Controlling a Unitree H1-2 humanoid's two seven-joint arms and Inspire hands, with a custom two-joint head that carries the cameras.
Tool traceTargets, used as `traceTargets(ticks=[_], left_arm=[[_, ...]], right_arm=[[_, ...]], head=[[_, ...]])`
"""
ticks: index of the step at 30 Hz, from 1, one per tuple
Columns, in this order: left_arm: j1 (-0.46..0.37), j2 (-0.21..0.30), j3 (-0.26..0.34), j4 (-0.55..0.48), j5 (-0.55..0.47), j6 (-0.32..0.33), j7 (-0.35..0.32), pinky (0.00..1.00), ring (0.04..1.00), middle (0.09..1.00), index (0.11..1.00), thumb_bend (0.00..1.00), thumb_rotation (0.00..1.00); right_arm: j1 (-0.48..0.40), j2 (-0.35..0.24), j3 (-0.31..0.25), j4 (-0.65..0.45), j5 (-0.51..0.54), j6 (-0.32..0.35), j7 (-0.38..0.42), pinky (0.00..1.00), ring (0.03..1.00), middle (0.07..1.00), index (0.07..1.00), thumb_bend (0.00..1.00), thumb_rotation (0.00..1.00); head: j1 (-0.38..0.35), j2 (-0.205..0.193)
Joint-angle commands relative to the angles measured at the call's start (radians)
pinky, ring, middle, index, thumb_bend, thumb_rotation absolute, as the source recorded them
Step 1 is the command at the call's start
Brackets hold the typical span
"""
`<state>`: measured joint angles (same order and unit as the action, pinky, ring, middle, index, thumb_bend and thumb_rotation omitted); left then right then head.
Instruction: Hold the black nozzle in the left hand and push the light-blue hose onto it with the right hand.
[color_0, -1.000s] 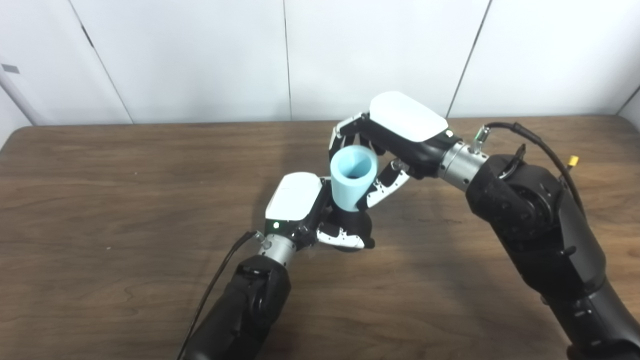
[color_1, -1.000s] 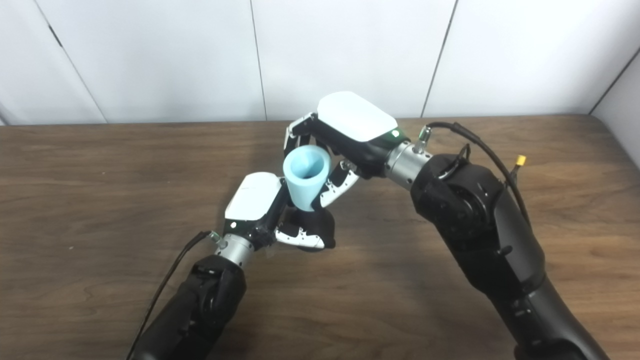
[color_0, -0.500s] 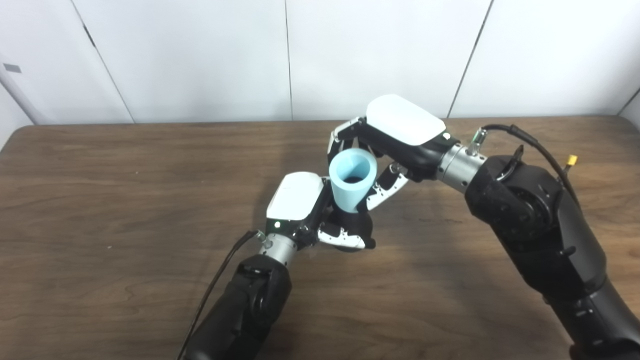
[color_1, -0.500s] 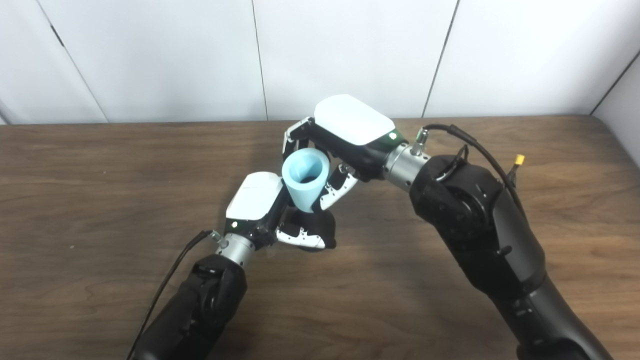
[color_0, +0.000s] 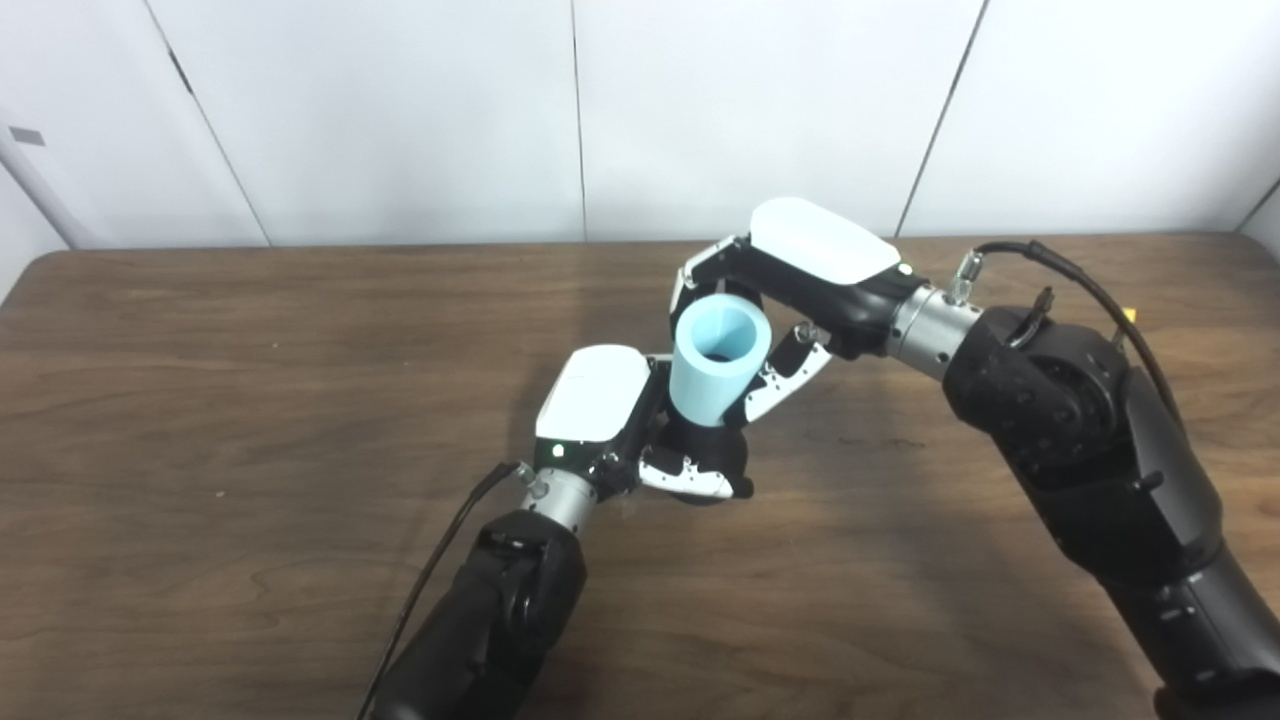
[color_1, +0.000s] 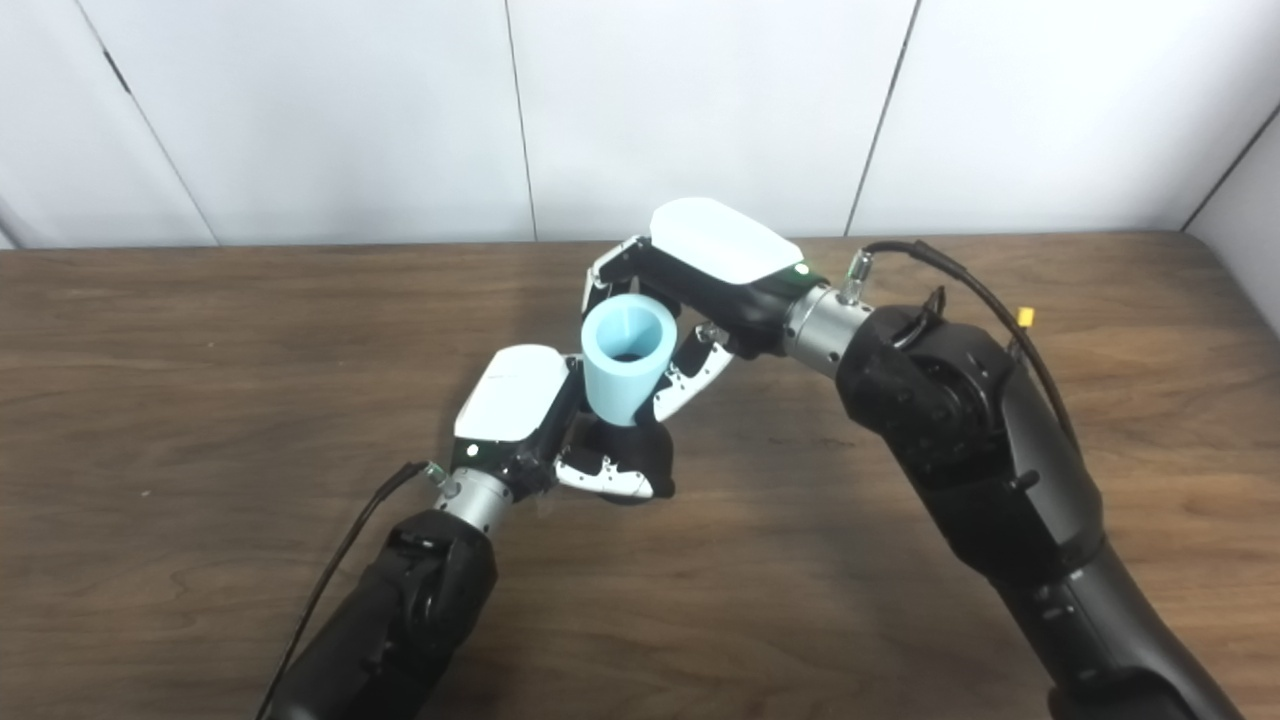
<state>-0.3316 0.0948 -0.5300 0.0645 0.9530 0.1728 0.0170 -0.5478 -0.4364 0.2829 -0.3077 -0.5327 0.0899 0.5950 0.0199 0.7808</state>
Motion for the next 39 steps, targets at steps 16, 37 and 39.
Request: traceTargets(ticks=[16,37,39], left_arm=[[-0.004,0.008,-0.014,-0.006,0.005,0.002,-0.055,0.4,0.525,0.467,0.49,0.53,0.0],[-0.002,0.01,-0.01,0.005,0.01,-0.013,-0.055,0.39,0.516,0.453,0.492,0.53,0.0],[-0.001,0.007,-0.008,0.007,0.008,-0.013,-0.05,0.39,0.513,0.453,0.492,0.53,0.0]], right_arm=[[0.006,-0.021,0.013,-0.062,0.003,0.023,0.005,0.63,0.697,0.725,0.731,0.84,0.2],[-0.001,-0.025,-0.005,-0.102,-0.101,0.022,0.004,0.85,0.924,0.883,0.892,0.89,0.57],[0.006,-0.032,-0.021,-0.112,-0.095,0.004,-0.012,0.86,0.924,0.882,0.89,0.89,0.58]], head=[[-0.004,0.002],[-0.011,0.001],[-0.011,0.0]])
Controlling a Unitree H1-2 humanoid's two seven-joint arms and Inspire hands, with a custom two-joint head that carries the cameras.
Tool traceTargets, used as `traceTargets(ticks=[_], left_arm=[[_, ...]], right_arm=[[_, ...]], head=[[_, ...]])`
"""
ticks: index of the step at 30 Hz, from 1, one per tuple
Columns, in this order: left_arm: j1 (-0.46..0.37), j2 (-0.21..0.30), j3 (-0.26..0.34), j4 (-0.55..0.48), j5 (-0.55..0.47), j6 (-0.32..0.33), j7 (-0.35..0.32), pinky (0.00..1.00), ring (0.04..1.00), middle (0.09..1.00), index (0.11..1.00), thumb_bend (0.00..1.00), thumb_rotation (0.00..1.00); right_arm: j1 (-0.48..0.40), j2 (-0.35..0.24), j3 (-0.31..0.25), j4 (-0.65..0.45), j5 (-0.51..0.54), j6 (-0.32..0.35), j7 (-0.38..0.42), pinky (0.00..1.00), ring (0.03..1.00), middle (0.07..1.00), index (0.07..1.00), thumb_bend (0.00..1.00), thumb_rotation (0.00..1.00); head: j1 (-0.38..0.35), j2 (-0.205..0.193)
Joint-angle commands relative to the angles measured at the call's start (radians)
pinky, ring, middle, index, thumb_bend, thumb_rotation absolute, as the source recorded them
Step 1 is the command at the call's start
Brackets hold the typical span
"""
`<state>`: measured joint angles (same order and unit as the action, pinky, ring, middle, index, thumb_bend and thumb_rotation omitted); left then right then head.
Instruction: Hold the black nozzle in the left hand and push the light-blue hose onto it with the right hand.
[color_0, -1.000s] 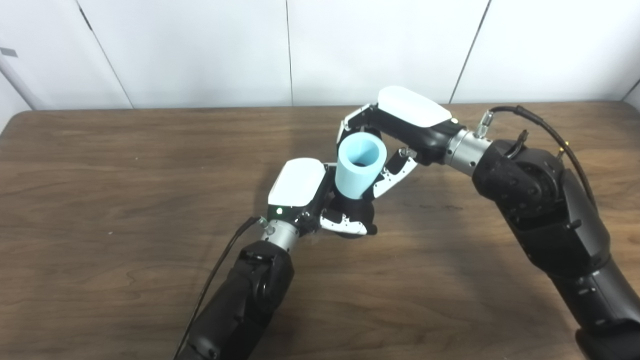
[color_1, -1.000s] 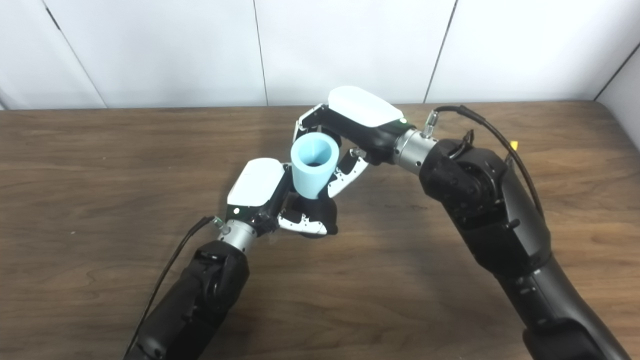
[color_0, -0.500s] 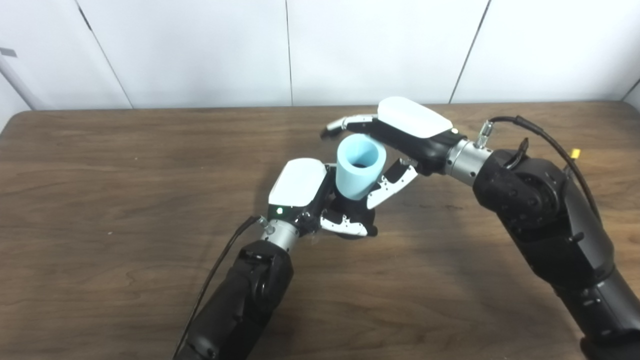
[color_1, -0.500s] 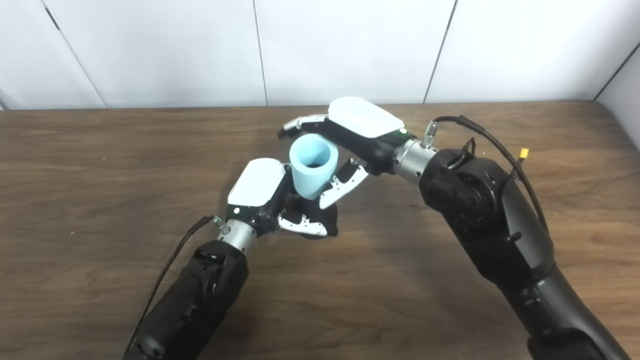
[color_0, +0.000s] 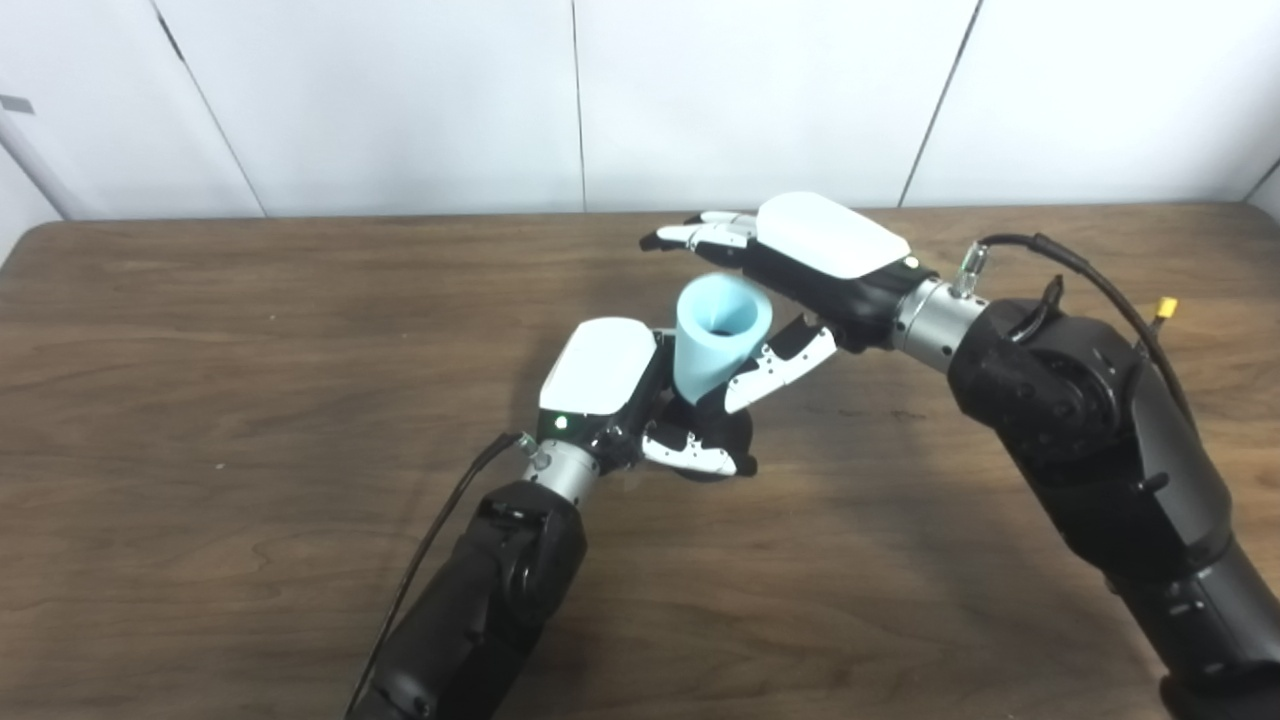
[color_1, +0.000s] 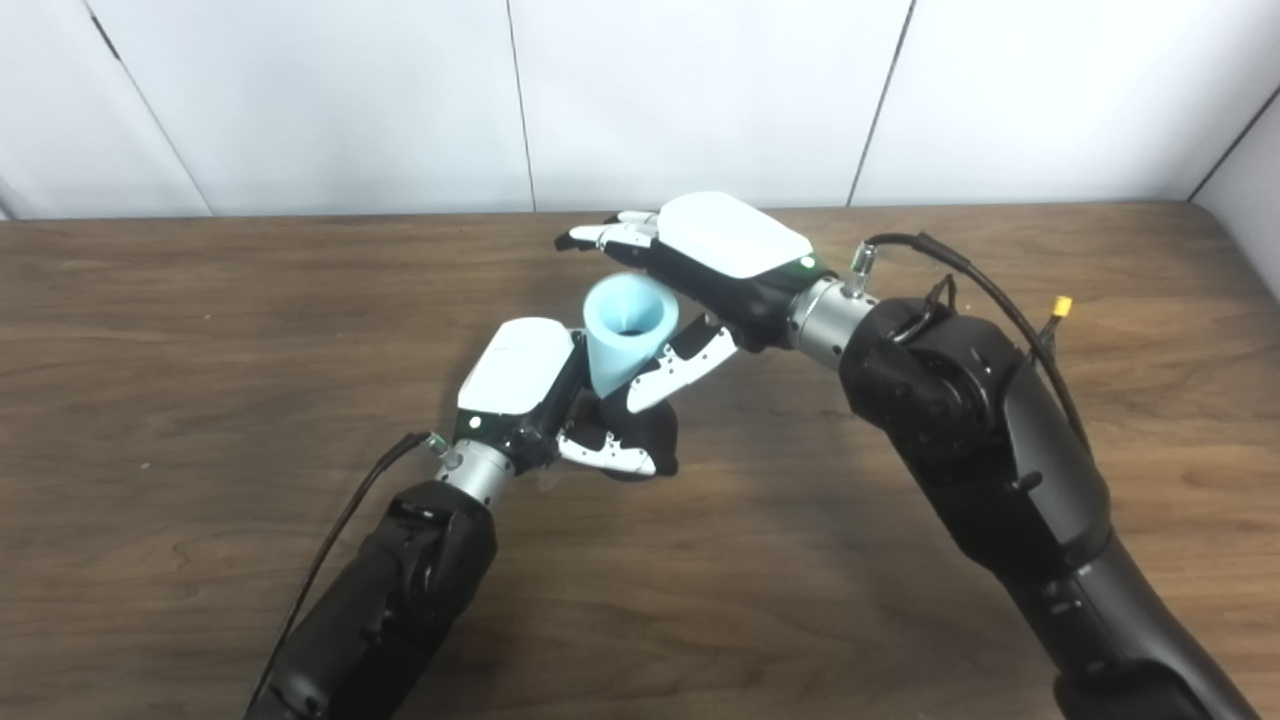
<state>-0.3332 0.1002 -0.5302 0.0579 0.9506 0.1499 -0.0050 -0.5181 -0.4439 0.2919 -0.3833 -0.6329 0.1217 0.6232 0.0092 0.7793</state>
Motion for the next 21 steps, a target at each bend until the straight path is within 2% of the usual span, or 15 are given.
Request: traceTargets(ticks=[1,8,12,15,21], left_arm=[[0.001,0.0,-0.007,0.014,0.011,0.01,-0.025,0.39,0.511,0.451,0.492,0.53,0.0],[-0.001,0.003,-0.006,0.019,0.005,0.0,-0.026,0.38,0.506,0.444,0.494,0.53,0.0],[0.0,0.005,-0.008,0.018,0.009,-0.001,-0.027,0.37,0.502,0.439,0.495,0.53,0.0],[0.001,0.003,-0.007,0.019,0.009,0.002,-0.027,0.38,0.505,0.442,0.495,0.53,0.0],[0.002,0.002,-0.005,0.025,0.006,-0.009,-0.01,0.39,0.52,0.463,0.49,0.53,0.0]], right_arm=[[-0.018,-0.028,-0.043,-0.045,0.007,-0.037,-0.049,0.85,0.923,0.883,0.89,0.88,0.58],[0.008,-0.047,-0.113,-0.083,0.011,-0.075,-0.09,0.86,0.918,0.873,0.893,0.78,0.58],[-0.002,-0.053,-0.149,-0.073,0.042,-0.081,-0.1,0.84,0.91,0.874,0.893,0.78,0.58],[-0.007,-0.05,-0.166,-0.076,0.062,-0.078,-0.104,0.84,0.905,0.866,0.885,0.78,0.54],[-0.004,-0.061,-0.184,-0.142,0.069,-0.064,-0.088,0.8,0.89,0.859,0.874,0.78,0.52]], head=[[0.0,0.0],[0.0,-0.002],[0.0,-0.001],[0.0,-0.001],[0.0,0.002]])
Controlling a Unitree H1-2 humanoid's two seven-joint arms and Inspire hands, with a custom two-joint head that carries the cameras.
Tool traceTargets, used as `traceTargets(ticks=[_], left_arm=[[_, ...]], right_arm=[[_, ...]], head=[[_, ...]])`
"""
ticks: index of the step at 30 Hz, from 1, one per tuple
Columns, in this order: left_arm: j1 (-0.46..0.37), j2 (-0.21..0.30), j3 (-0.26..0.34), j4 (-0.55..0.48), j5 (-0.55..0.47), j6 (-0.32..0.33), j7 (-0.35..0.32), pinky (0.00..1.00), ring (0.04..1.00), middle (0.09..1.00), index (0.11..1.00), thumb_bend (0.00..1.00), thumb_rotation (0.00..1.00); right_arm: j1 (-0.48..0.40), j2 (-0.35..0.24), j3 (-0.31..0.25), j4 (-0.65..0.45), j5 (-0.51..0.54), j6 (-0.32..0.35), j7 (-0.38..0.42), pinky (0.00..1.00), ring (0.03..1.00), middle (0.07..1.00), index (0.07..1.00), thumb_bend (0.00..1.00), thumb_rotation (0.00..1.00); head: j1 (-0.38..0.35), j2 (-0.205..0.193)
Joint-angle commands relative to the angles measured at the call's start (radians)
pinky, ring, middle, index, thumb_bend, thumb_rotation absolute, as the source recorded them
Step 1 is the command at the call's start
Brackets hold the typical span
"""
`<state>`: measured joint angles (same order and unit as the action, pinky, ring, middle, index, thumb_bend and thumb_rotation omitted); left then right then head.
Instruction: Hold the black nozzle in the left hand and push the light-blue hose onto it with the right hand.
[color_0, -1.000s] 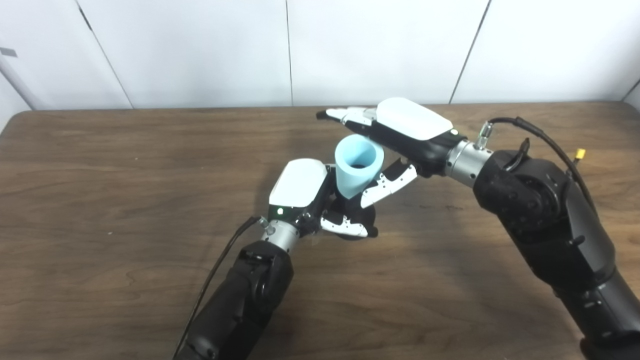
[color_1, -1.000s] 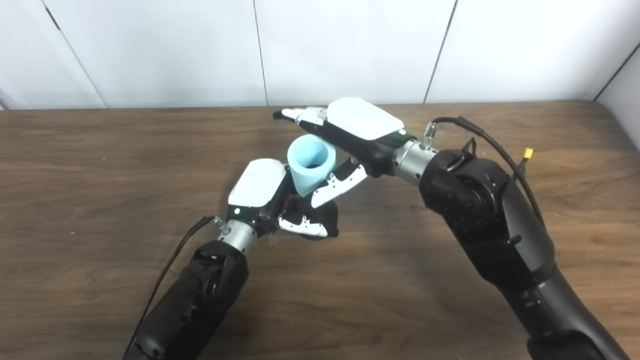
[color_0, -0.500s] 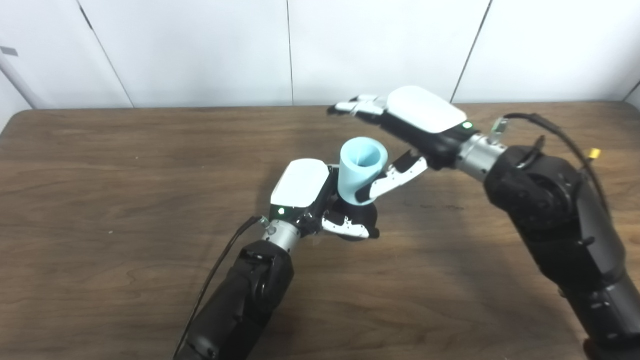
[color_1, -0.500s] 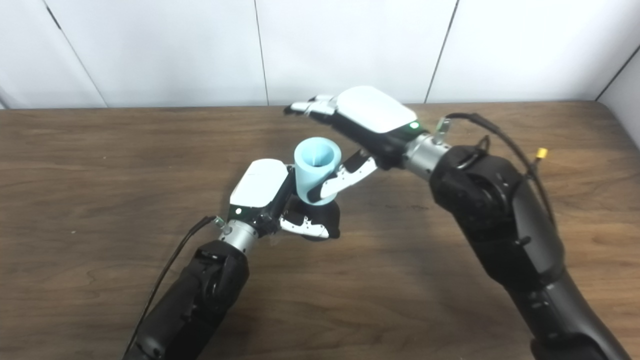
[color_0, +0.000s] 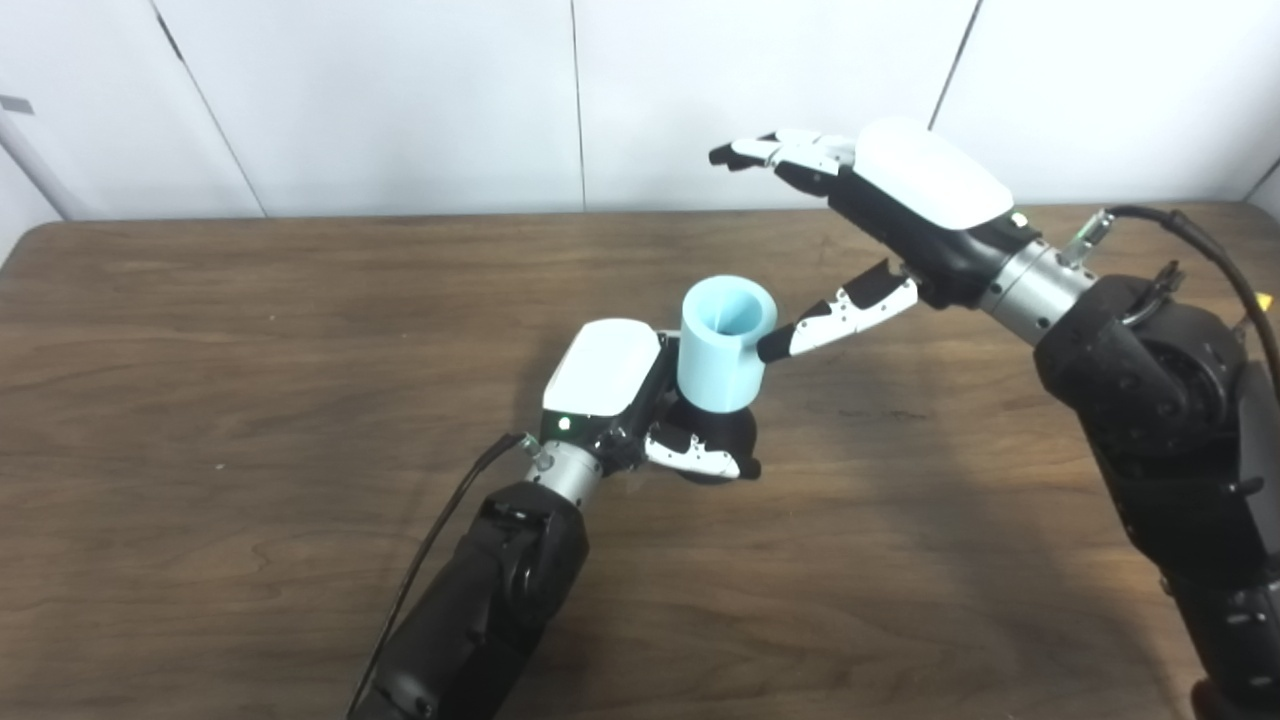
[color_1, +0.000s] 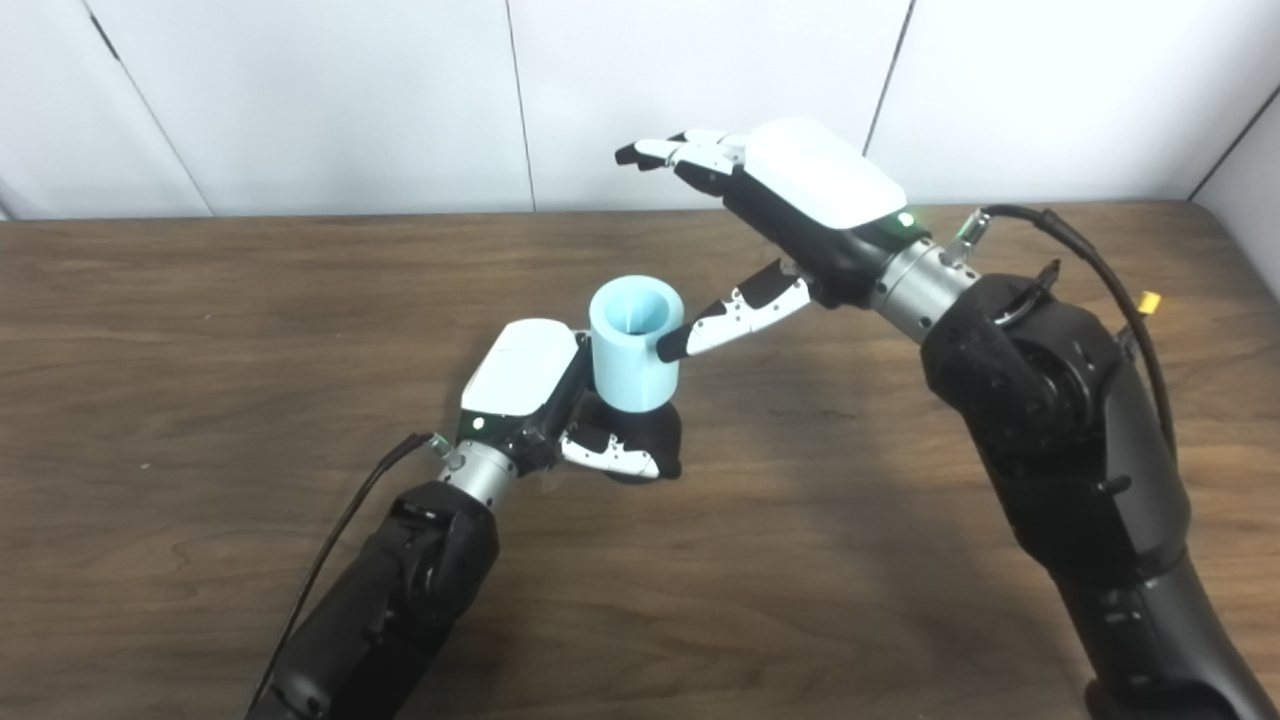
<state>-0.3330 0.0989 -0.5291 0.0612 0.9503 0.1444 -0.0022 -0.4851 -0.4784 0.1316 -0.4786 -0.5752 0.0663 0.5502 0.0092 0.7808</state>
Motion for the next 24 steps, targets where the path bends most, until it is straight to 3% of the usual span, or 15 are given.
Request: traceTargets(ticks=[1,4,11,15,20,24], left_arm=[[0.001,0.003,-0.006,0.021,0.006,-0.003,-0.015,0.39,0.515,0.457,0.491,0.53,0.0],[0.001,0.002,-0.006,0.017,0.003,0.004,-0.027,0.38,0.513,0.445,0.494,0.53,0.0],[0.002,0.006,-0.008,0.012,0.007,0.004,-0.03,0.39,0.516,0.449,0.493,0.53,0.0],[0.001,0.004,-0.007,0.011,0.007,0.005,-0.03,0.39,0.516,0.447,0.493,0.53,0.0],[0.001,0.002,-0.008,0.002,0.008,0.016,-0.047,0.39,0.514,0.45,0.493,0.53,0.0],[0.003,0.001,-0.006,-0.002,0.009,0.019,-0.048,0.39,0.516,0.455,0.492,0.53,0.0]], right_arm=[[-0.026,-0.03,-0.026,-0.066,0.012,0.003,-0.004,0.81,0.893,0.864,0.876,0.77,0.52],[0.014,-0.04,-0.028,-0.107,0.008,0.004,0.004,0.84,0.902,0.871,0.88,0.74,0.59],[0.087,-0.067,-0.016,-0.154,-0.04,-0.074,-0.012,0.92,0.954,0.95,0.922,0.65,0.72],[0.124,-0.065,-0.011,-0.163,-0.088,-0.115,-0.013,0.97,0.996,0.995,0.946,0.64,0.84],[0.162,-0.057,0.012,-0.166,-0.115,-0.128,0.012,1.0,1.0,0.999,0.958,0.63,0.98],[0.173,-0.04,0.034,-0.162,-0.127,-0.116,0.037,1.0,1.0,1.0,0.968,0.63,1.0]], head=[[0.002,-0.002],[0.002,-0.002],[0.001,0.002],[0.001,0.003],[0.002,0.004],[0.001,0.007]])
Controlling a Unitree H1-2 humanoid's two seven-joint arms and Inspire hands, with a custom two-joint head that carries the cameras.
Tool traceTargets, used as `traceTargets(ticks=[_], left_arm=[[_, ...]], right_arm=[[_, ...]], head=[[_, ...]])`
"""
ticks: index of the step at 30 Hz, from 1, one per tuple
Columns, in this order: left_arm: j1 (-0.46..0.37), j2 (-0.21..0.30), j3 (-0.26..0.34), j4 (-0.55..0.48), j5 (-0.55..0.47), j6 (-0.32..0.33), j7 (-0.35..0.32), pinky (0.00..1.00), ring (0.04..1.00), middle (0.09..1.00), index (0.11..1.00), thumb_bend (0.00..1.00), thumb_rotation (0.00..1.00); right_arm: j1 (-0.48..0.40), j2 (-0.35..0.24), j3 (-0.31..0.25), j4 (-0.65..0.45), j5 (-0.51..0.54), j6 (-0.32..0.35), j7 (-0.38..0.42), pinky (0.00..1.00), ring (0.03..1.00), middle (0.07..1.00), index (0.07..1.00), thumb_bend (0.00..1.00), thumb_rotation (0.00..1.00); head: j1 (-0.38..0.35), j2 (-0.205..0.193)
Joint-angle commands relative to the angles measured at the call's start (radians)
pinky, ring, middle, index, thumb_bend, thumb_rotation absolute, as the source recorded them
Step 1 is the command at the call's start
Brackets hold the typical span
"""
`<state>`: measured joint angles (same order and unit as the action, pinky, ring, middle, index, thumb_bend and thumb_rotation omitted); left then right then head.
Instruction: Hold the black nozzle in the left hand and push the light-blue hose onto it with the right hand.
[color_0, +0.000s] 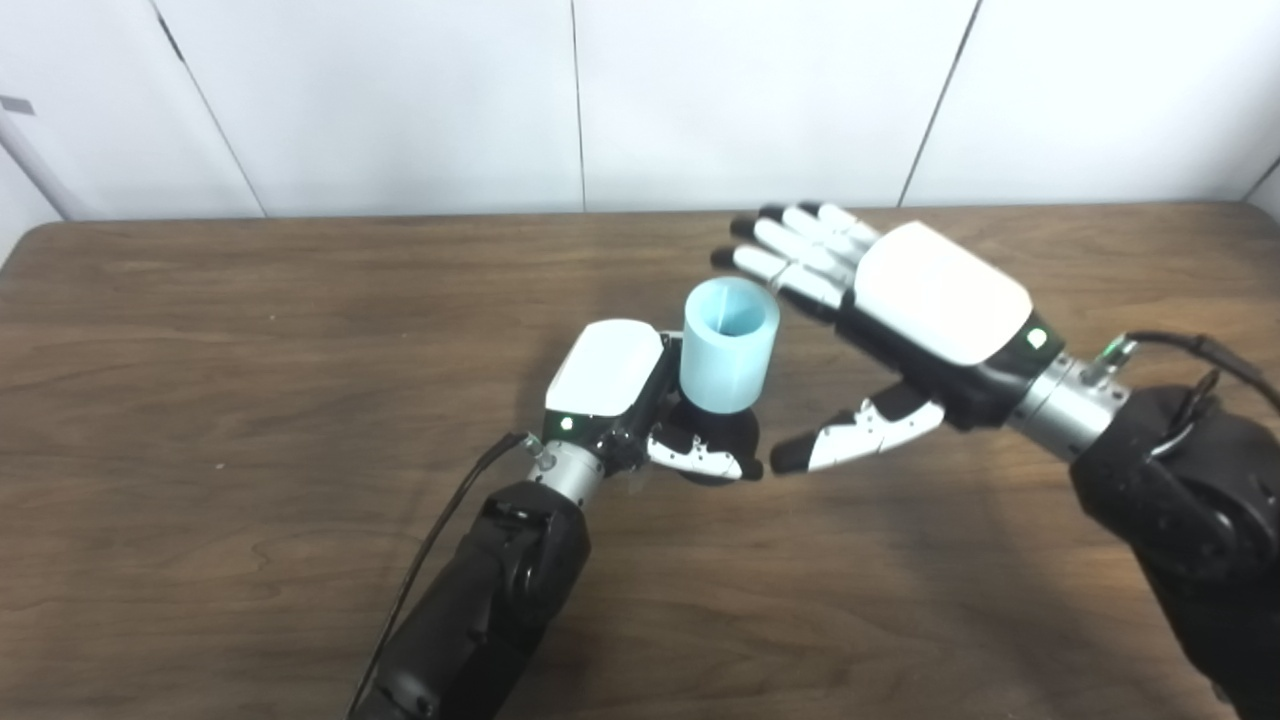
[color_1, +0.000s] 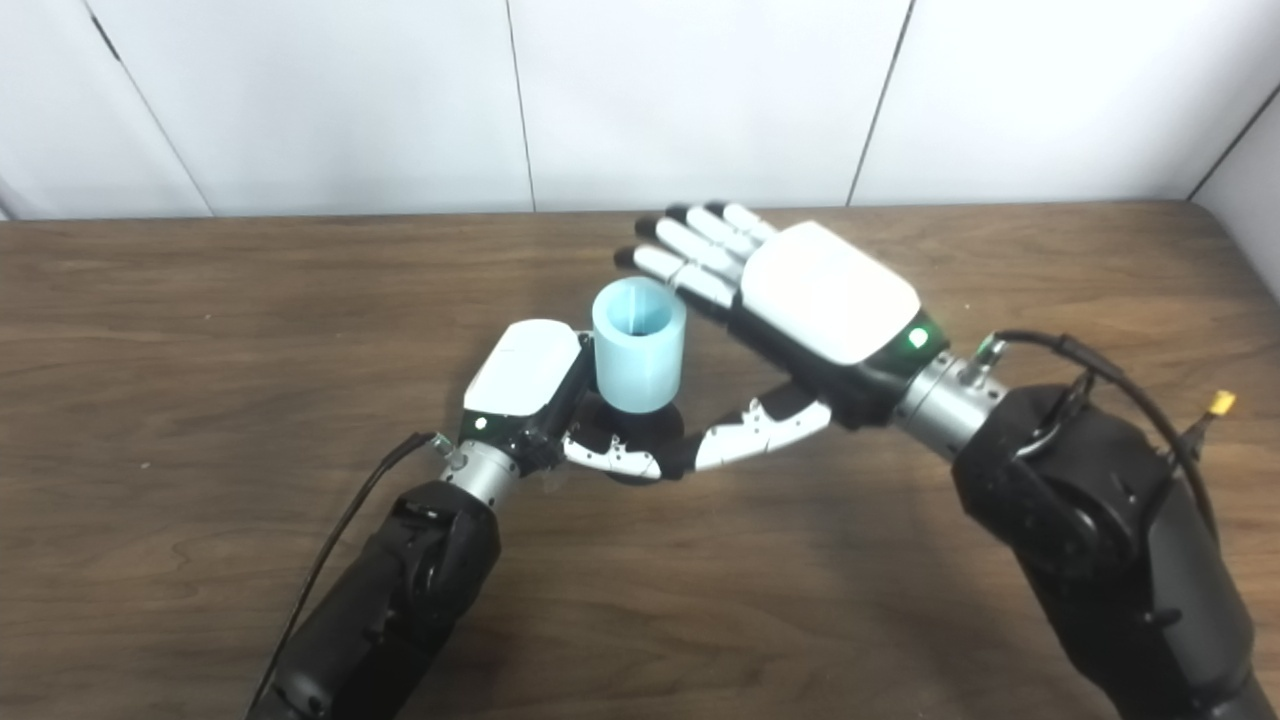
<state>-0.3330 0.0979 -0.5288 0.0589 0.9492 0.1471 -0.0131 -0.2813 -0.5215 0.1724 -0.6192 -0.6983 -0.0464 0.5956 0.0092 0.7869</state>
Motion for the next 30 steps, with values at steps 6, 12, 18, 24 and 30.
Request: traceTargets(ticks=[6,12,18,24,30], left_arm=[[0.003,0.005,-0.005,0.006,0.009,0.004,-0.025,0.39,0.512,0.448,0.492,0.53,0.0],[0.004,0.005,-0.006,0.003,0.009,0.006,-0.03,0.4,0.52,0.456,0.492,0.53,0.0],[0.003,0.005,-0.007,0.003,0.01,0.01,-0.035,0.41,0.529,0.475,0.487,0.53,0.0],[0.003,0.005,-0.008,0.003,0.012,0.009,-0.033,0.39,0.514,0.454,0.493,0.53,0.0],[0.004,0.004,-0.005,-0.002,0.004,0.011,-0.042,0.41,0.522,0.461,0.491,0.53,0.0]], right_arm=[[-0.067,0.048,0.02,0.028,-0.026,-0.023,-0.018,1.0,1.0,1.0,0.977,0.63,1.0],[-0.086,0.064,0.026,0.047,-0.029,-0.026,-0.021,1.0,1.0,1.0,0.981,0.64,1.0],[-0.089,0.067,0.027,0.061,-0.02,-0.029,-0.026,1.0,1.0,1.0,0.98,0.63,1.0],[-0.094,0.069,0.029,0.064,-0.017,-0.033,-0.024,1.0,1.0,1.0,0.972,0.63,1.0],[-0.081,0.066,0.028,0.049,-0.013,-0.023,-0.01,1.0,1.0,0.998,0.95,0.64,1.0]], head=[[0.001,-0.001],[0.0,0.002],[0.001,0.002],[0.003,0.004],[0.001,0.004]])
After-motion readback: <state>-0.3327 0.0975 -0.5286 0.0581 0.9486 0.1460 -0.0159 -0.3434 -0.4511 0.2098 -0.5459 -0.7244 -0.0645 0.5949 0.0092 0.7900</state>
